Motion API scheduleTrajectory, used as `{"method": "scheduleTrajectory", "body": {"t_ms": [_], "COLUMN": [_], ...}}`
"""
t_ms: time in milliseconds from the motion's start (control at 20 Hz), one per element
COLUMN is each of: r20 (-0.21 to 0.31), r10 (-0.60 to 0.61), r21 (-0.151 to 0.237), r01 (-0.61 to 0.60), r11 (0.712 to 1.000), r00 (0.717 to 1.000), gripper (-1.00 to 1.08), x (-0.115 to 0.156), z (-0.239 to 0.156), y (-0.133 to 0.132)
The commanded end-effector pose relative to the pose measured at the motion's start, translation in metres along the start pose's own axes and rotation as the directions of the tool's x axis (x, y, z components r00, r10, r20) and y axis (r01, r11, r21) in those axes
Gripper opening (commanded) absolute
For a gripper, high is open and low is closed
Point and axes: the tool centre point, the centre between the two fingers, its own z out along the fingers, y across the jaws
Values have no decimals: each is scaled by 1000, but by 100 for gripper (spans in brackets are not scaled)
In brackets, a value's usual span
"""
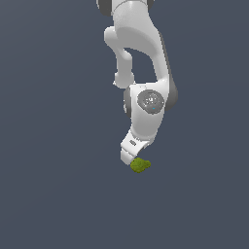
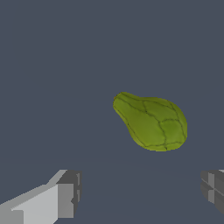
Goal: Pick up the object and move it to a goal position.
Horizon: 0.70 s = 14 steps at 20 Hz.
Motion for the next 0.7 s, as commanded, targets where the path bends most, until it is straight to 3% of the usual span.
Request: {"method": "scheduleTrajectory", "body": {"t_ms": [0,250,650], "r20": [-3,-9,-15], "r10": [-75,-217,-410], "r21": [-5,-15,-32], "r01": [75,217,409], "r11": [997,976,912], "r00": [997,976,912], "gripper": [100,100,100], "x": [5,16,30], "z": [2,7,13], "y": [3,10,19]}}
